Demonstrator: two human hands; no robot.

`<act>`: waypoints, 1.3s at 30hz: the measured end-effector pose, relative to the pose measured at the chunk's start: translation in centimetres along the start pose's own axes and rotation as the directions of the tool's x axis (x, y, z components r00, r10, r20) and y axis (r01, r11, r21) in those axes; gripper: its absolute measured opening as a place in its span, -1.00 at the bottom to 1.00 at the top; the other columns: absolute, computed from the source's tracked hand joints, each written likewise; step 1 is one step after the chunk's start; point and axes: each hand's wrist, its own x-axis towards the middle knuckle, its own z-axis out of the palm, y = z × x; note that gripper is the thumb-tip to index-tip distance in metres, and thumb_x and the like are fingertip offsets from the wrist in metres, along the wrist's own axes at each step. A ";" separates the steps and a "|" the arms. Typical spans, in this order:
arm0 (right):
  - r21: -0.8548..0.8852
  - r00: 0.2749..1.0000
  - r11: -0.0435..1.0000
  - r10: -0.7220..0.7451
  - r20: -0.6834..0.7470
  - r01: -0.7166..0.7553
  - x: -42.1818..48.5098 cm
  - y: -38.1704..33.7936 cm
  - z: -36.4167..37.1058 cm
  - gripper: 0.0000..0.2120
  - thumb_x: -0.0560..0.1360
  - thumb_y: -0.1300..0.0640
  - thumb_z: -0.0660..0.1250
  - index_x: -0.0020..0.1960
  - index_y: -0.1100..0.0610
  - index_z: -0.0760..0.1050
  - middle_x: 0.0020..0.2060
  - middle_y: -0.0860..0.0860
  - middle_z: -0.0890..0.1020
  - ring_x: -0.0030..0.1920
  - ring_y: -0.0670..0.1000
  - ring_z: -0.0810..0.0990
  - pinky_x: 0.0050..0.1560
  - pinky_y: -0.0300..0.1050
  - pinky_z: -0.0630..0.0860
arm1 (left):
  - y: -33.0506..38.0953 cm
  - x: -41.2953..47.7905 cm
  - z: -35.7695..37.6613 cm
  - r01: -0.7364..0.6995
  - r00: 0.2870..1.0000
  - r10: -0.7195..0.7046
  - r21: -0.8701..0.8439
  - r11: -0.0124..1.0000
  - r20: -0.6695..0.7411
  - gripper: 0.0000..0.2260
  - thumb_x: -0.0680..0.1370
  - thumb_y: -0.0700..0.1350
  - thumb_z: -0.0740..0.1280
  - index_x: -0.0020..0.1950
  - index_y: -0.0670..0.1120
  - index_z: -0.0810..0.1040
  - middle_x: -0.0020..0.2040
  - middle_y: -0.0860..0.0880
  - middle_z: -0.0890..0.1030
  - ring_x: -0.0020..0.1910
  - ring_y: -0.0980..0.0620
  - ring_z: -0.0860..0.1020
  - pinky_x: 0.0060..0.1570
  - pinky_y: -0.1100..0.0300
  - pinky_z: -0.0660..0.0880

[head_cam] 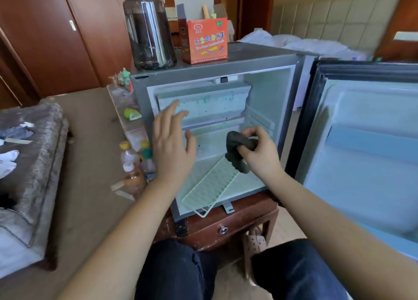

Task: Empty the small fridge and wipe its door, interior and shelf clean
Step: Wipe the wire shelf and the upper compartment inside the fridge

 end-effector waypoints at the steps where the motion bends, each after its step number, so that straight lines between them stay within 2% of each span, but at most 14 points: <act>1: -0.012 1.000 1.000 -0.010 -0.012 0.010 0.0 -0.1 -0.4 -0.81 0.47 0.37 0.26 0.04 0.17 0.43 -0.20 -0.07 0.56 -0.28 -0.21 0.59 -0.37 -0.43 0.42 | 0.8 -0.8 1.0 0.004 0.988 0.006 -0.065 0.998 0.151 -0.67 0.54 -0.12 0.20 0.28 -0.18 0.46 0.40 -0.12 0.42 0.39 -0.09 0.33 0.40 0.07 0.26; 5: 0.018 0.998 0.998 -0.057 -0.014 0.058 -0.4 -0.4 -1.7 -0.83 0.47 0.37 0.32 0.03 0.20 0.47 -0.13 -0.06 0.56 -0.31 -0.25 0.55 -0.29 -0.38 0.43 | 4.2 -1.4 3.9 0.411 0.821 -0.203 -0.306 0.859 0.534 -0.57 0.58 0.02 0.32 0.41 0.00 0.32 0.39 0.04 0.43 0.34 0.05 0.42 0.29 0.14 0.36; 10: -0.009 0.994 0.996 -0.091 -0.057 0.091 1.0 1.0 -3.2 -0.84 0.49 0.26 0.35 0.04 0.11 0.50 -0.16 -0.11 0.60 -0.25 -0.12 0.58 -0.19 -0.16 0.55 | 5.5 0.6 7.6 0.605 0.717 -0.283 -0.366 0.708 0.637 -0.76 0.53 0.02 0.41 0.13 -0.02 0.49 0.02 -0.01 0.64 0.02 0.00 0.61 0.02 0.09 0.55; 13: -0.192 0.988 0.979 -0.096 -0.118 0.072 3.0 3.0 -3.8 -0.74 0.51 0.13 0.37 0.18 0.09 0.50 0.07 -0.05 0.58 0.07 -0.07 0.55 0.11 -0.11 0.49 | 4.2 1.7 10.5 0.674 0.642 -0.310 -0.323 0.665 0.702 -0.76 0.45 0.02 0.49 -0.07 -0.03 0.48 -0.07 -0.06 0.62 -0.04 -0.06 0.62 -0.05 0.01 0.58; 16: -0.344 0.950 0.938 -0.146 -0.277 0.044 5.7 4.4 -4.2 -0.49 0.55 0.14 0.31 0.44 0.25 0.27 0.41 0.13 0.34 0.43 0.05 0.27 0.42 -0.28 0.14 | 2.3 3.0 13.4 0.653 0.652 -0.375 -0.237 0.719 0.659 -0.72 0.43 0.02 0.51 -0.06 -0.06 0.48 -0.08 -0.03 0.60 -0.06 -0.02 0.57 -0.05 0.08 0.49; 20: -0.378 0.922 0.926 -0.154 -0.354 0.010 9.3 6.3 -3.4 -0.30 0.56 0.17 0.27 0.55 0.26 -0.05 0.54 0.16 0.03 0.54 0.05 -0.03 0.32 -0.55 -0.26 | 0.7 5.9 17.6 0.696 0.668 -0.471 -0.260 0.669 0.576 -0.77 0.46 -0.10 0.47 0.03 -0.01 0.48 -0.09 0.08 0.56 0.01 0.01 0.57 0.05 0.15 0.48; 23: -0.381 0.899 0.924 -0.191 -0.394 0.030 10.6 7.5 -3.0 -0.28 0.57 0.20 0.26 0.55 0.25 -0.11 0.55 0.14 -0.01 0.54 0.00 -0.06 0.32 -0.56 -0.25 | 0.5 8.4 21.4 0.684 0.717 -0.471 -0.388 0.618 0.514 -0.78 0.47 -0.19 0.43 0.05 0.02 0.50 -0.10 0.09 0.60 0.04 -0.02 0.61 0.11 0.09 0.52; 25: -0.381 0.888 0.923 -0.223 -0.403 0.059 10.9 8.1 -3.0 -0.28 0.56 0.23 0.25 0.55 0.24 -0.11 0.55 0.14 0.00 0.52 -0.10 -0.08 0.35 -0.55 -0.18 | 1.2 9.7 23.8 0.643 0.756 -0.412 -0.463 0.610 0.508 -0.70 0.50 -0.23 0.38 0.19 0.00 0.52 0.10 0.01 0.62 0.16 -0.04 0.58 0.25 0.01 0.47; 28: -0.409 0.878 0.906 -0.280 -0.388 0.108 10.9 9.0 -3.2 -0.30 0.55 0.30 0.26 0.54 0.28 -0.06 0.54 0.17 0.02 0.48 -0.18 -0.09 0.39 -0.49 -0.13 | 2.8 9.5 27.3 0.522 0.769 -0.261 -0.338 0.783 0.584 -0.50 0.60 -0.24 0.23 0.54 -0.09 0.23 0.52 -0.08 0.29 0.46 -0.05 0.31 0.39 0.23 0.19; 30: -0.407 0.876 0.905 -0.291 -0.384 0.122 11.1 9.1 -3.3 -0.30 0.54 0.31 0.27 0.54 0.28 -0.05 0.54 0.18 0.03 0.49 -0.16 -0.08 0.41 -0.46 -0.12 | 3.2 7.9 28.7 0.447 0.799 -0.227 -0.296 0.844 0.557 -0.49 0.62 -0.28 0.15 0.57 -0.14 0.12 0.58 -0.07 0.12 0.52 -0.03 0.18 0.31 0.41 0.08; 33: -0.388 0.880 0.913 -0.286 -0.380 0.129 11.1 9.2 -3.4 -0.30 0.53 0.31 0.27 0.54 0.27 -0.04 0.53 0.13 0.04 0.48 -0.18 -0.07 0.40 -0.48 -0.12 | 2.5 6.6 29.6 0.460 0.848 -0.291 -0.345 0.818 0.442 -0.59 0.59 -0.33 0.20 0.46 -0.25 0.34 0.48 -0.18 0.34 0.45 -0.10 0.32 0.27 0.49 0.08; 35: -0.355 0.885 0.927 -0.264 -0.383 0.123 10.9 9.0 -3.5 -0.30 0.54 0.30 0.26 0.55 0.25 -0.04 0.50 0.00 0.03 0.47 -0.22 -0.08 0.38 -0.50 -0.12 | 2.3 6.8 29.2 0.490 0.849 -0.353 -0.335 0.805 0.394 -0.66 0.54 -0.32 0.31 0.32 -0.26 0.49 0.30 -0.21 0.52 0.28 -0.17 0.48 0.25 0.28 0.28; 37: -0.322 0.887 0.940 -0.238 -0.396 0.109 10.9 8.8 -3.5 -0.31 0.54 0.29 0.27 0.55 0.23 -0.02 0.48 -0.06 0.03 0.47 -0.24 -0.07 0.36 -0.53 -0.11 | 3.3 6.6 28.2 0.467 0.855 -0.309 -0.359 0.808 0.417 -0.71 0.49 -0.33 0.36 0.21 -0.25 0.54 0.17 -0.16 0.56 0.14 -0.17 0.53 0.17 0.12 0.40; 39: -0.301 0.880 0.949 -0.223 -0.421 0.096 10.9 8.6 -3.4 -0.32 0.54 0.25 0.26 0.55 0.22 0.00 0.50 -0.03 0.07 0.48 -0.22 -0.05 0.36 -0.53 -0.10 | 5.1 5.6 26.7 0.420 0.868 -0.206 -0.450 0.788 0.451 -0.78 0.48 -0.37 0.33 0.12 -0.25 0.56 0.05 -0.07 0.56 0.03 -0.02 0.55 0.08 0.15 0.47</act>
